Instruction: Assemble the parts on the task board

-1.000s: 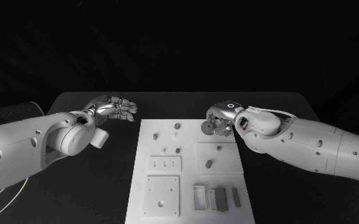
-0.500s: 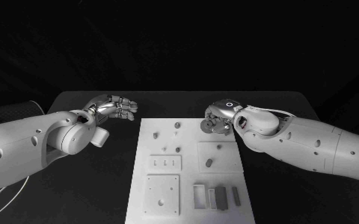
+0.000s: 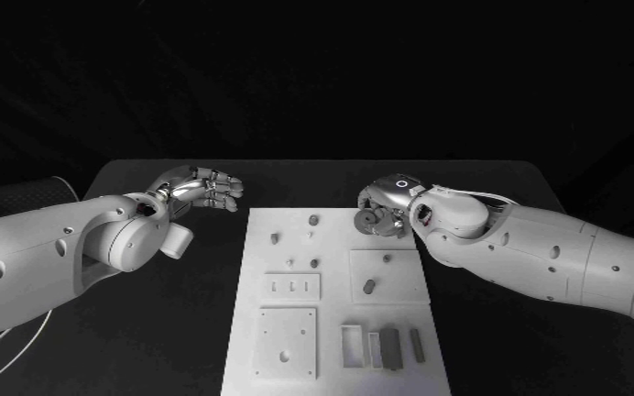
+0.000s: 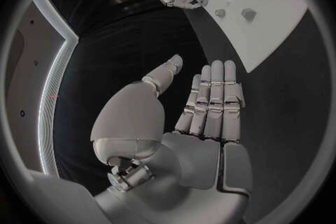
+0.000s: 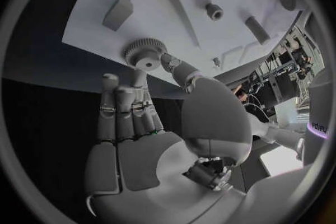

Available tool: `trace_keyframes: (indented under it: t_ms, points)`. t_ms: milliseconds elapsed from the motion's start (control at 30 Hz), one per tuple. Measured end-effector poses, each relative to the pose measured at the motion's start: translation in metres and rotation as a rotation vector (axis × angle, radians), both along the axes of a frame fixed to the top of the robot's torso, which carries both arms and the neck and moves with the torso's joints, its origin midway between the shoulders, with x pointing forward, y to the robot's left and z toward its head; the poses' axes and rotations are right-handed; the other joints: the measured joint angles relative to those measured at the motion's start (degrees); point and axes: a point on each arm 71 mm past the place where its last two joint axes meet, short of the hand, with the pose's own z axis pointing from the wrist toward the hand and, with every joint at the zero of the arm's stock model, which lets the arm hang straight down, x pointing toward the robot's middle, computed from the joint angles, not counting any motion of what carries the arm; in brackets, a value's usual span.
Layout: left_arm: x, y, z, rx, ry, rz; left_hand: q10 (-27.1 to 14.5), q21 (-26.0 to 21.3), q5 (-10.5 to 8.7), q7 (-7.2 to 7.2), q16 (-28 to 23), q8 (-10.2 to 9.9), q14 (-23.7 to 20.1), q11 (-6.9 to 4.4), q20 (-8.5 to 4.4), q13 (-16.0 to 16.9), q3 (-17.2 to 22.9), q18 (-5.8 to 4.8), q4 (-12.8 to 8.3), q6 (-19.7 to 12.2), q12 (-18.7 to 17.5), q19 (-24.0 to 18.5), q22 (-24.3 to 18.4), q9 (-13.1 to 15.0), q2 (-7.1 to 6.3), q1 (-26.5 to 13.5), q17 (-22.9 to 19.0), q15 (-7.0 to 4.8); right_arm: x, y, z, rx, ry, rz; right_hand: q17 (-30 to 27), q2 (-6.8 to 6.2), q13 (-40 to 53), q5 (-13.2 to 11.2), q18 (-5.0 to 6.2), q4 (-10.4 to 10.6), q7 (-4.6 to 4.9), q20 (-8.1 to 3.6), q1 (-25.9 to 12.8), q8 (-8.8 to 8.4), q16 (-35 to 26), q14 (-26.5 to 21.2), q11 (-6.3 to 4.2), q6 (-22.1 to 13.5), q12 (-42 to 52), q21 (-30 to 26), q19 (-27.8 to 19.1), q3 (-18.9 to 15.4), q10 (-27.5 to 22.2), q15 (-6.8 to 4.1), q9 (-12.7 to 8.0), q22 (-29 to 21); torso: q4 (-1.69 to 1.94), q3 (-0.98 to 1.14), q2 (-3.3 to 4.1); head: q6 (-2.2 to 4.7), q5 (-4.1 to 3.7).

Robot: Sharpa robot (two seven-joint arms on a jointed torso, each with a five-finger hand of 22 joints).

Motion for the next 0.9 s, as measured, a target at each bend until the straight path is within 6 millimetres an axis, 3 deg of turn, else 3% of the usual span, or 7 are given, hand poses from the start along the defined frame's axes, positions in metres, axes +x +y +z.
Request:
trace_keyframes:
  t_ms: [267,567,900]
  points:
    - [0.0001,0.0001,0.0000,0.000,0.000,0.000,0.0,0.0,0.00,0.00,0.0,0.0,0.0,0.00,0.00,0.1,0.0,0.00,0.0,0.0,-0.2,0.0,0.0,0.0,0.00,0.0,0.0,0.00,0.0019,-0.0030,-0.0019,-0.012,0.008,-0.011,1.1,0.00,1.6,0.0,-0.05,0.9,0.05,-0.38,0.0,0.00,1.5,0.0,-0.21,-0.2,3.4,1.2,0.4,0.0,-0.6,0.01,-0.3,0.0,-0.01,0.00,0.00,-0.20,-0.03]
    - [0.0001,0.0002,-0.0001,0.001,0.001,0.000,0.0,0.0,0.00,0.00,0.0,0.0,0.0,0.00,0.00,0.0,0.0,0.00,0.0,0.0,-0.2,0.0,0.0,0.0,0.00,0.0,0.0,0.00,0.0033,-0.0062,-0.0028,-0.021,0.016,-0.020,1.4,0.00,1.8,0.0,-0.14,2.0,-0.28,-0.60,0.0,1.51,2.2,0.0,-0.21,1.7,5.0,1.8,0.2,0.0,-1.0,0.02,-0.1,0.0,-0.05,0.06,-0.03,-0.26,-0.07]
    - [0.0001,0.0002,-0.0001,0.001,0.002,-0.001,0.0,0.0,0.00,0.00,0.0,0.0,0.0,0.02,0.00,0.0,0.0,0.00,0.0,0.0,-0.2,0.0,0.0,0.1,0.00,0.0,0.1,0.00,0.0052,-0.0073,-0.0023,-0.024,0.018,-0.025,1.5,0.40,1.8,0.0,-0.47,2.7,-0.22,-0.60,-0.4,1.80,2.2,-0.3,-0.41,2.2,5.5,2.0,0.2,0.1,-1.2,-0.09,0.0,0.0,-0.04,0.10,-0.04,-0.30,-0.18]
